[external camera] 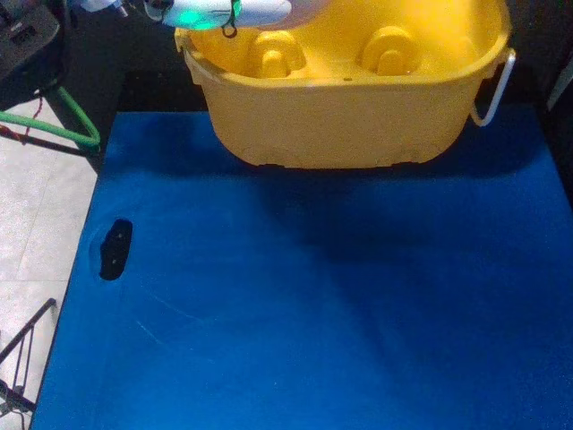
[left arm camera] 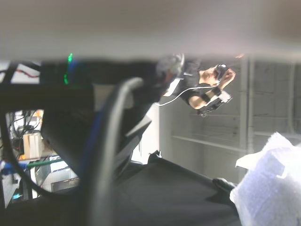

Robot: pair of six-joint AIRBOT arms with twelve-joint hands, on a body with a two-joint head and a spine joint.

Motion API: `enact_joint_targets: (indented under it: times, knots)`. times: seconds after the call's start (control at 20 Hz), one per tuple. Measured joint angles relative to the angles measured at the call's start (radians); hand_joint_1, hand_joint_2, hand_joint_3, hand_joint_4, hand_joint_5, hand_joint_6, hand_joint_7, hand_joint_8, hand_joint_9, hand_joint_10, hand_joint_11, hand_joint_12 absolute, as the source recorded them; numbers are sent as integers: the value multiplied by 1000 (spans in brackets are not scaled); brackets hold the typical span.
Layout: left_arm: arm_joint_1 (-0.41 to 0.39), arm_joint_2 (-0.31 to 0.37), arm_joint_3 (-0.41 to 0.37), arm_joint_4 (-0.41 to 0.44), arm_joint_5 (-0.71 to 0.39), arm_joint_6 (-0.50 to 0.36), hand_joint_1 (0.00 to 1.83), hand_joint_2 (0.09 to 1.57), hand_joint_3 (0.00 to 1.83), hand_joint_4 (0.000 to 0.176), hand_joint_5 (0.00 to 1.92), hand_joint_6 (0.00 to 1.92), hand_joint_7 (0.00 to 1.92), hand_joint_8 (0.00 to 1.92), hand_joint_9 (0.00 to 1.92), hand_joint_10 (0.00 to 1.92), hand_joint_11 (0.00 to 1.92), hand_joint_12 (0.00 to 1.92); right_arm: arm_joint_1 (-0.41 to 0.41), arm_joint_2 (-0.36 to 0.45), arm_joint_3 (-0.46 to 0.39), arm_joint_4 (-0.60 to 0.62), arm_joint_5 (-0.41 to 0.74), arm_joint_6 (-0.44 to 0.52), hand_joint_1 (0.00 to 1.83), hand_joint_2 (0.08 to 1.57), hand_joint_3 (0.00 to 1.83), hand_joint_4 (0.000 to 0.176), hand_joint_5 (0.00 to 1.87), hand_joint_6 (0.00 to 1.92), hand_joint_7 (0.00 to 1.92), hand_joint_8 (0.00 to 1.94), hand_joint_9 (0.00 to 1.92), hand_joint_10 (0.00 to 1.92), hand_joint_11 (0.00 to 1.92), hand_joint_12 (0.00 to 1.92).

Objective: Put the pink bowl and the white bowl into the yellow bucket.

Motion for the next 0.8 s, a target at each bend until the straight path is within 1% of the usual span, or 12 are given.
enact_joint_targets:
  times: [0.05, 0.1, 0.25, 0.35, 0.45, 0.5, 0.55, 0.6, 0.65, 0.7, 0.75, 0.8]
  knots:
    - [2, -6, 8, -4, 6, 1, 1363, 1167, 0, 0, 813, 1024, 849, 1228, 923, 1436, 882, 1738, 0, 0, 0, 0, -1, 0, 1484, 1177, 0, 0, 847, 1364, 748, 1232, 822, 1218, 603, 1626]
    - [2, -10, 14, -6, 9, 0, 1359, 1168, 0, 0, 823, 1032, 849, 1229, 899, 1434, 833, 1710, 0, 0, 0, 0, 1, 0, 1475, 1224, 2, 0, 724, 1487, 644, 1323, 731, 1335, 540, 1692]
    - [7, -24, 23, -10, 8, 0, 1355, 1194, 1, 0, 772, 1128, 791, 1299, 810, 1498, 793, 1679, -22, -21, 11, 0, 2, 0, 1474, 1239, 1, 0, 667, 1530, 605, 1363, 698, 1388, 564, 1711]
    - [20, -36, 37, -21, 14, 0, 1360, 1171, 0, 0, 841, 979, 836, 1254, 871, 1487, 810, 1720, -40, -47, 25, 0, -1, 0, 1473, 1241, 1, 0, 658, 1544, 591, 1372, 697, 1381, 573, 1711]
    - [27, -41, 48, -26, 34, 0, 1361, 1170, 0, 0, 838, 980, 833, 1262, 878, 1476, 818, 1682, -63, -59, 29, 1, 6, 0, 1474, 1237, 0, 0, 659, 1506, 590, 1383, 710, 1381, 594, 1704]
    - [27, -41, 54, -30, 40, 0, 1359, 1171, 0, 0, 832, 997, 828, 1264, 875, 1475, 819, 1662, -72, -63, 29, 4, 1, 1, 1484, 1188, 0, 0, 807, 1307, 716, 1303, 815, 1273, 640, 1650]
    - [33, -41, 60, -49, 42, 1, 1357, 1171, 0, 0, 836, 1006, 830, 1255, 869, 1470, 803, 1658, -77, -67, 29, 4, -5, 0, 1359, 1186, 0, 0, 844, 1260, 750, 1305, 783, 1349, 555, 1575]
    - [38, -41, 61, -61, 42, 1, 1353, 1171, 0, 0, 836, 1033, 830, 1241, 862, 1459, 779, 1652, -77, -67, 29, 4, -3, 0, 1353, 1190, 1, 0, 836, 1259, 737, 1328, 778, 1364, 534, 1581]
    - [41, -41, 64, -57, 47, 1, 1354, 1190, 2, 0, 769, 1175, 796, 1270, 816, 1460, 737, 1639, -77, -67, 29, 4, -2, 0, 1224, 1193, 0, 0, 866, 1223, 760, 1317, 669, 1325, 518, 1603]
    - [46, -41, 64, -58, 49, 0, 1342, 1188, 0, 0, 775, 1177, 812, 1244, 826, 1449, 701, 1644, -77, -67, 29, 4, 0, 0, 1194, 1198, 1, 0, 865, 1233, 752, 1324, 613, 1318, 474, 1630]
    - [53, -41, 64, -58, 50, 0, 1330, 1200, 1, 0, 751, 1233, 791, 1255, 804, 1461, 640, 1656, -80, -66, 29, 4, 3, 0, 1151, 1155, 0, 0, 874, 1150, 549, 1148, 547, 1300, 453, 1626]
    - [54, -41, 65, -59, 54, 0, 1185, 1227, 1, 9, 751, 1307, 760, 1339, 673, 1294, 594, 1696, -83, -67, 29, 4, 1, 0, 1289, 999, 0, 0, 596, 1007, 499, 1026, 478, 1246, 382, 1618]
